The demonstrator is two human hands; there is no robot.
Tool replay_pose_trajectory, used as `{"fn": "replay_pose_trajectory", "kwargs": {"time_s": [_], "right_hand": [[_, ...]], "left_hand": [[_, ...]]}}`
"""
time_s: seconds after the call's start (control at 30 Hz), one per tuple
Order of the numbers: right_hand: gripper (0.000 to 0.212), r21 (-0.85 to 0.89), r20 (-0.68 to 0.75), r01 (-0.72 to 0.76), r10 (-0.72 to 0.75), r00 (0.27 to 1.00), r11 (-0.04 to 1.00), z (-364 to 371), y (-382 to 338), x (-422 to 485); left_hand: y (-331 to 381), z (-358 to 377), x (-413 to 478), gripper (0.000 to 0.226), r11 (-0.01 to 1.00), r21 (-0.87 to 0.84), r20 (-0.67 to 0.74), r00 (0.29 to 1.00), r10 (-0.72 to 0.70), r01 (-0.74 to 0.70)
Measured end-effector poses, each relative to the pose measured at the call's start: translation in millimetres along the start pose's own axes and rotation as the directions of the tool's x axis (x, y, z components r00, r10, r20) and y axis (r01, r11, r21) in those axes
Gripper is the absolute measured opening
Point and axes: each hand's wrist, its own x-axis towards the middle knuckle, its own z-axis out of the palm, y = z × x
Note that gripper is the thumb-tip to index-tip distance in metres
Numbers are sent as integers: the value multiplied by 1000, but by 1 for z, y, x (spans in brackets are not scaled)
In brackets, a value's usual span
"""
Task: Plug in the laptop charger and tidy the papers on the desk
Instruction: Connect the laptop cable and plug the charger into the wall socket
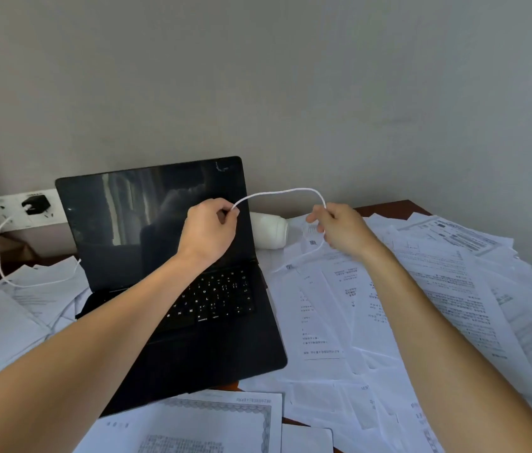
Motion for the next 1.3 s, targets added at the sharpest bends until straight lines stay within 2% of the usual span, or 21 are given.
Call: {"fn": "replay_pose_trajectory", "kwargs": {"time_s": [0.07, 0.13, 0.17, 0.3, 0.43, 0.6, 0.8, 1.0, 1.13, 1.2, 1.3], "right_hand": [[37, 215, 27, -45, 40, 999, 976, 6, -10, 4], [35, 278, 87, -54, 31, 996, 959, 10, -24, 15], [33, 259, 107, -48, 20, 994, 965, 11, -33, 21], [37, -25, 136, 60, -56, 989, 998, 20, -64, 51], [35, 49, 141, 37, -44, 989, 998, 30, -94, 78], [27, 137, 183, 8, -33, 983, 991, 50, -122, 102], [25, 214, 206, -9, -36, 978, 977, 64, -151, 116], [25, 94, 278, 66, -90, 956, 993, 77, -176, 124], [32, -56, 314, 201, -174, 933, 978, 95, -196, 124], [33, -8, 335, 214, -199, 921, 977, 104, -206, 120], [31, 146, 392, 160, -206, 897, 976, 114, -220, 112]], "left_hand": [[10, -13, 11, 16, 998, -58, -34, 999, -31, 29], [21, -28, 22, 15, 988, -133, -62, 994, -88, 79], [26, -35, 27, 14, 981, -168, -71, 992, -109, 95], [39, -62, 42, 14, 934, -332, -80, 982, -170, 134], [44, -85, 56, 14, 862, -474, -40, 973, -227, 181], [38, -103, 71, 14, 795, -560, 8, 961, -275, 232], [28, -113, 81, 12, 788, -566, 7, 958, -287, 240], [15, -124, 85, 13, 822, -535, -90, 954, -286, 196], [6, -136, 85, 14, 826, -540, -153, 945, -288, 164], [4, -140, 83, 14, 833, -530, -157, 947, -281, 160], [0, -146, 78, 16, 846, -510, -156, 950, -271, 157]]}}
